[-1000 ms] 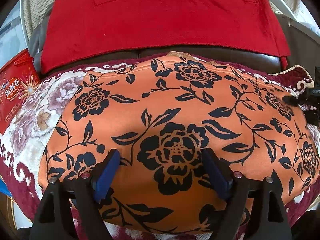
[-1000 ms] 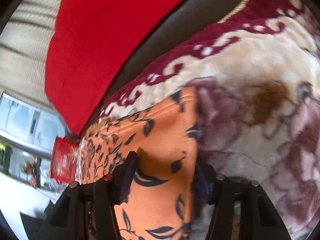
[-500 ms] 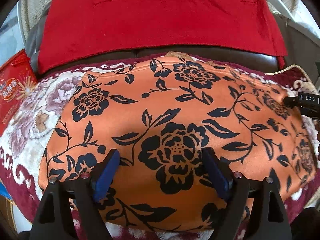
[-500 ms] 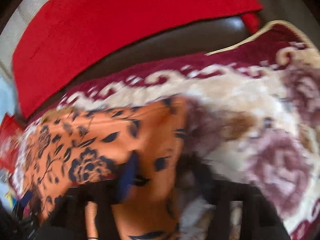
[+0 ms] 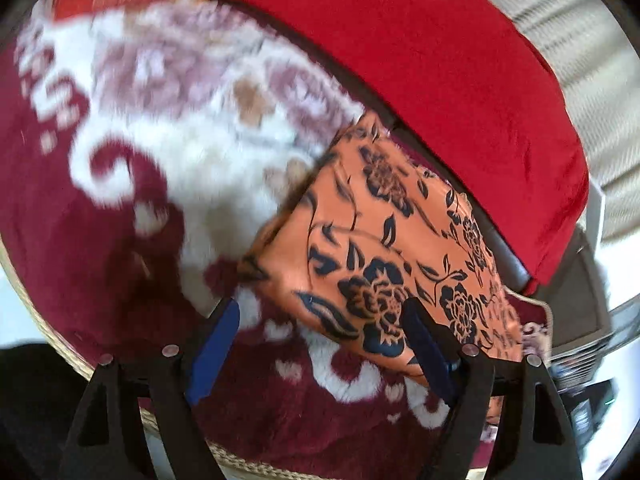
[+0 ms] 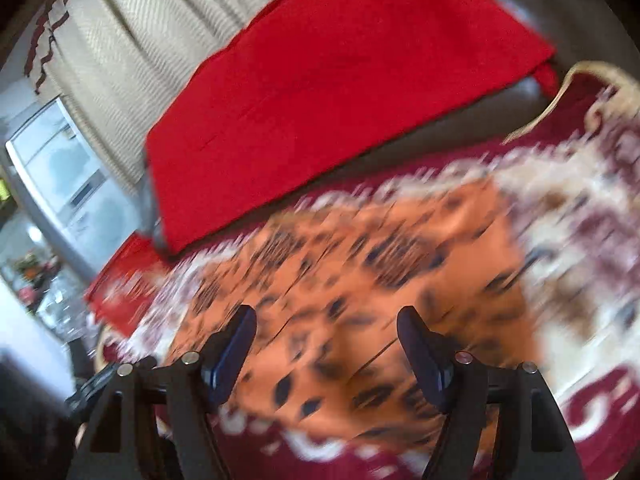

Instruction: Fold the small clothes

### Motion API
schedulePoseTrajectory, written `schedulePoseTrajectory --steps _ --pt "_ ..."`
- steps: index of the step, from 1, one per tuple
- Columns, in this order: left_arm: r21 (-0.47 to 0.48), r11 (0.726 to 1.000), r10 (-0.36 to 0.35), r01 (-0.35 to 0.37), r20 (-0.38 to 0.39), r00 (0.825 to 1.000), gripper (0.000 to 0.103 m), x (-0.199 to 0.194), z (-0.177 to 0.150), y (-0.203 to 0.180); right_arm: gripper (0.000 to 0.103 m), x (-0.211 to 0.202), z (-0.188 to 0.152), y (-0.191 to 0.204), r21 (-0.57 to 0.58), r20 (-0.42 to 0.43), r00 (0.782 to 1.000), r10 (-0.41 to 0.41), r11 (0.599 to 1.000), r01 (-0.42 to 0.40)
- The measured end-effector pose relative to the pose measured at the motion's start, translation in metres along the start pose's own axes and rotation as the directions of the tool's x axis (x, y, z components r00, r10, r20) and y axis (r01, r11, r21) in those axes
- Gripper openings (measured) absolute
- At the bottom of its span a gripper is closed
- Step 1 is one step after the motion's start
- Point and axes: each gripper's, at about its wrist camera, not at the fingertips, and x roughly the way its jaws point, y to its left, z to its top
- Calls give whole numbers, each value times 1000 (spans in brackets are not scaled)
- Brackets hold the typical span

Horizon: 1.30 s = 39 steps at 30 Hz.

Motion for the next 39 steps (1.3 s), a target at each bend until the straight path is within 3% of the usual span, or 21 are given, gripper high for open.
schedulePoseTrajectory --steps 2,7,8,9,11,12,14,16,18,20,21,22,23,25,27,30,32,35,39 --pt "-58 997 -61 60 -21 998 83 8 1 7 76 16 -11 3 -2 -41 999 -1 1000 0" --pt "-173 982 -85 75 -53 995 80 29 10 16 76 36 -22 -4 25 -105 994 -5 1000 7" --pt "-180 981 -88 78 -48 995 74 28 13 15 76 34 -24 -3 27 -109 994 -5 1000 7" --pt "-161 984 -88 82 -30 996 47 26 17 11 76 34 -24 -5 30 -109 994 -4 1000 7" --pt "-108 994 -33 29 -34 999 15 27 25 5 76 37 -25 -7 33 -105 994 7 999 -4" --pt "-65 998 -10 10 -10 1000 11 23 27 -2 76 38 -25 -8 34 -104 995 11 999 -8" --pt "31 999 6 -9 83 996 11 6 27 -17 76 37 -27 -13 38 -102 995 23 999 -19" --pt "184 980 42 -77 185 982 11 -9 18 -47 76 38 -27 -16 47 -101 994 37 998 -33" --pt "240 962 82 -133 212 974 11 -8 11 -53 76 40 -28 -18 60 -100 994 53 997 -47" --pt "219 956 164 -193 144 976 12 16 9 -36 76 40 -29 -21 67 -93 993 68 996 -62" --pt "181 964 187 -196 66 980 18 27 8 -19 76 39 -30 -22 69 -89 993 74 995 -68" --pt "131 977 169 -171 24 985 20 32 8 -7 76 39 -31 -22 70 -86 993 81 995 -75" --pt "121 980 155 -157 32 987 22 30 10 -7 76 39 -31 -23 68 -86 993 85 995 -80" --pt "134 979 150 -155 49 988 39 19 15 -13 76 39 -31 -23 63 -87 992 92 994 -87" --pt "136 979 140 -150 85 987 64 6 25 -19 76 39 -30 -24 59 -87 991 99 994 -94" --pt "115 985 116 -131 126 985 67 -5 49 -13 76 39 -30 -25 67 -85 991 107 993 -102" --pt "119 984 119 -133 114 986 67 2 66 -16 76 39 -30 -26 68 -84 990 110 992 -105" --pt "150 984 97 -100 30 995 66 33 95 -28 76 39 -30 -26 66 -82 990 114 992 -109" --pt "188 978 105 -92 -62 992 66 80 121 -46 76 38 -31 -27 68 -81 989 123 991 -118"
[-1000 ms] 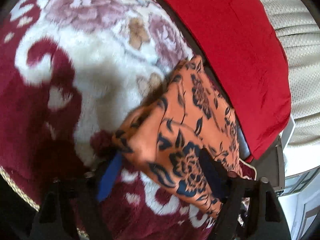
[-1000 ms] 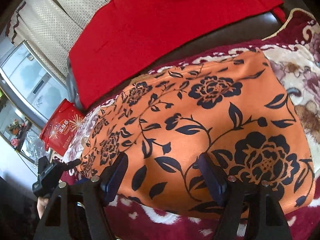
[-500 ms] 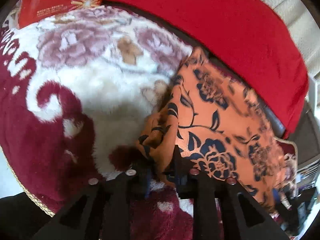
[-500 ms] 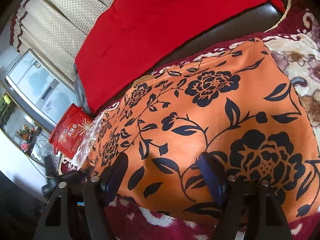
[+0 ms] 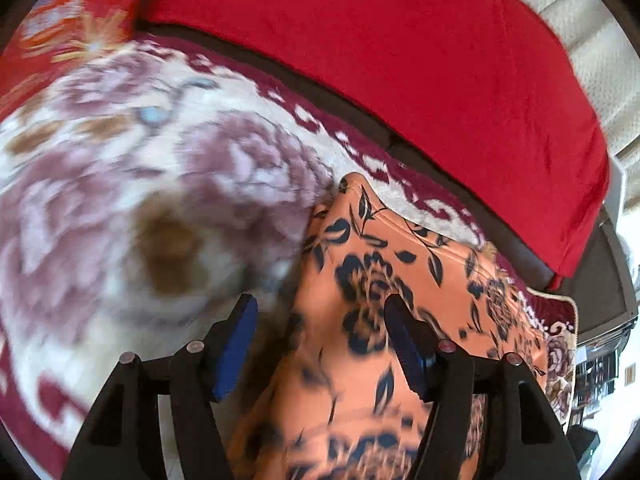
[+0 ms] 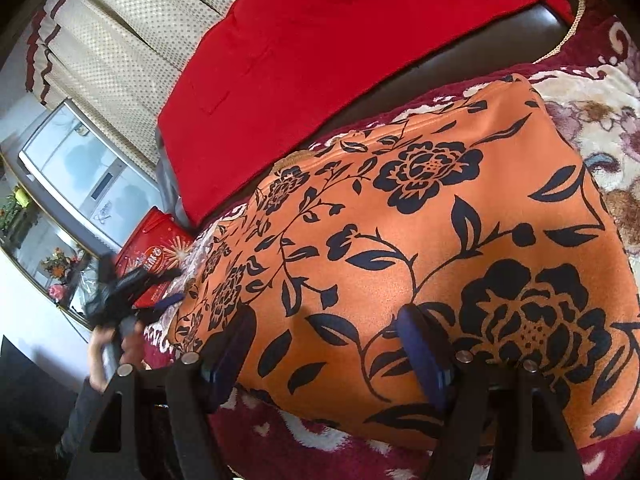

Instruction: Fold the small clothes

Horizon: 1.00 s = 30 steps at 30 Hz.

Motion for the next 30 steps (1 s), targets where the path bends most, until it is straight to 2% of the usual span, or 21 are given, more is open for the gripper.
schedulePoseTrajectory --steps 2,3,4,5,6,8,9,13,14,16,17,18,19,21,26,30 --pt "10 1000 -4 5 -67 998 66 21 9 -6 76 0 0 0 -1 0 1000 3 1000 -3" --pt "4 1000 -8 8 -101 995 59 32 14 -8 76 0 0 -1 -2 0 1000 4 1000 -4" --pt "-12 1000 2 -3 -119 993 50 41 19 -7 76 0 0 -1 -2 0 1000 6 1000 -6" --pt "-4 1000 18 -18 -116 993 32 46 24 -8 76 0 0 -1 -2 0 1000 7 1000 -7" --pt "8 1000 27 -26 -113 993 25 48 28 -10 76 0 0 -1 -2 0 1000 7 1000 -7" --pt "49 997 65 -62 -76 995 17 46 34 -16 76 0 0 -1 -4 -1 1000 7 1000 -7" --pt "96 990 106 -102 -34 994 15 43 35 -22 76 0 0 -1 -7 -1 1000 7 1000 -7" --pt "170 964 201 -204 37 979 15 33 29 -32 76 1 -1 0 -9 2 1000 4 1000 -4" --pt "172 959 215 -223 63 974 17 26 26 -35 76 0 -1 0 -5 1 1000 3 1000 -3" --pt "183 949 235 -258 137 962 37 5 19 -39 76 -1 0 1 12 -2 1000 4 1000 -4" --pt "186 948 229 -259 169 959 58 -5 13 -42 76 -3 1 1 22 0 1000 4 1000 -4" --pt "185 947 223 -262 209 952 71 -18 6 -45 76 -7 1 1 38 11 1000 6 999 -6" --pt "186 945 217 -269 259 941 73 -32 -6 -51 78 -13 0 1 56 28 1000 8 998 -10" --pt "214 937 203 -275 306 930 73 -49 -26 -63 78 -25 -5 3 87 52 999 13 996 -18" --pt "273 927 171 -259 307 936 74 -66 -71 -88 81 -59 -39 -1 175 74 997 38 983 -50" --pt "307 922 153 -236 271 950 74 -69 -104 -106 81 -69 -67 -24 301 61 998 25 953 -43"
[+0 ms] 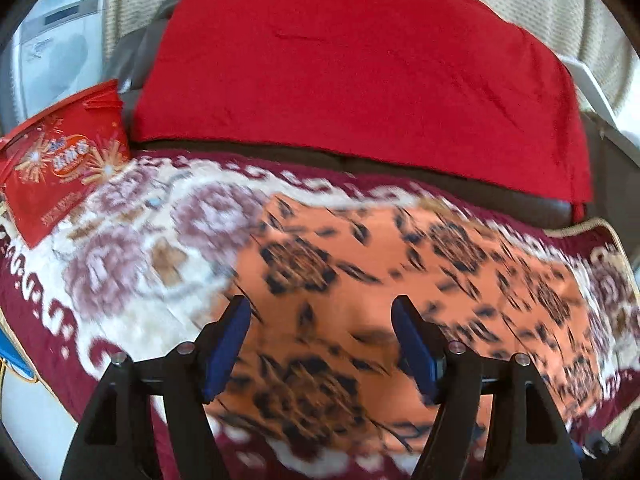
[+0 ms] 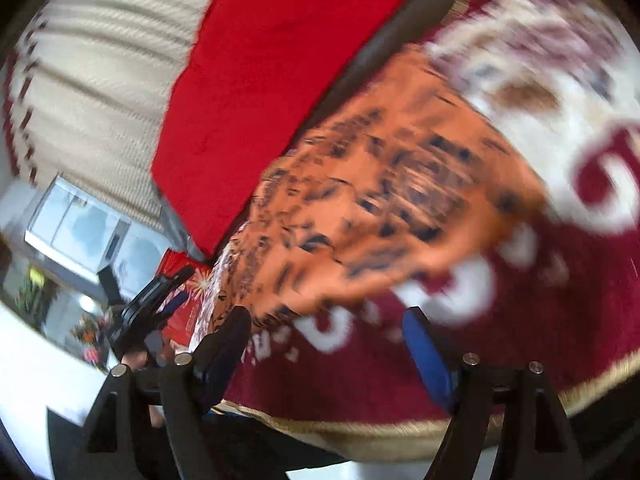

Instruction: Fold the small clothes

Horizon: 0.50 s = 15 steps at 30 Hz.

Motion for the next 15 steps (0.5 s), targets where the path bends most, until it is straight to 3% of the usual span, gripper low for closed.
schedulePoseTrajectory --steps 5,15 --pt "53 999 -10 11 -28 1000 74 -9 -22 -28 82 -12 1 -38 192 60 997 42 980 -53" --pt "103 995 3 1 -42 999 74 -9 -32 -49 82 -15 25 -53 310 116 992 44 947 -78"
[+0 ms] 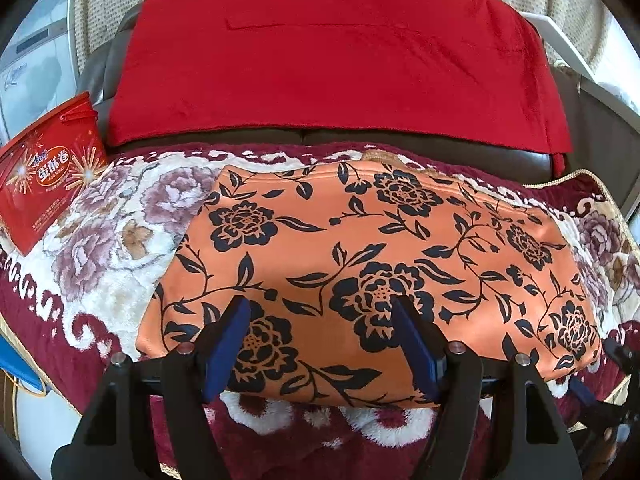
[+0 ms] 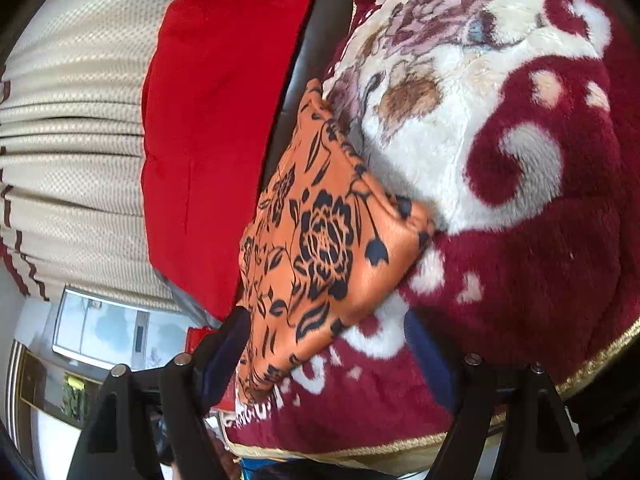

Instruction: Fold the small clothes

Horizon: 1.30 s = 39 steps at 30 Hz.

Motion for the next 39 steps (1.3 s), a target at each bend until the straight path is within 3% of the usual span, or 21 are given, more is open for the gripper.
schedulePoseTrajectory --steps 7,14,19,26,33,37,39 --pt "17 1000 1 1 -76 997 74 29 -13 -6 82 7 15 3 38 31 999 -19 999 18" --pt "25 1000 7 -5 -83 997 74 35 -15 -7 82 12 30 18 -2 50 998 -24 1000 24" --pt "13 1000 2 -1 -82 997 74 35 -14 -4 75 17 31 34 -102 68 994 -82 991 89" --pt "0 1000 2 -2 -83 997 74 34 -15 -3 69 20 30 23 -97 71 992 -103 989 110" --pt "-34 999 -26 25 -32 999 74 25 -13 -1 54 19 35 19 -99 81 988 -131 985 139" --pt "-11 1000 -19 18 -96 995 74 50 -21 -6 54 21 37 15 -80 82 986 -148 985 154" --pt "-7 1000 -17 17 -72 997 75 48 -23 -6 55 24 39 17 -83 76 983 -169 981 175"
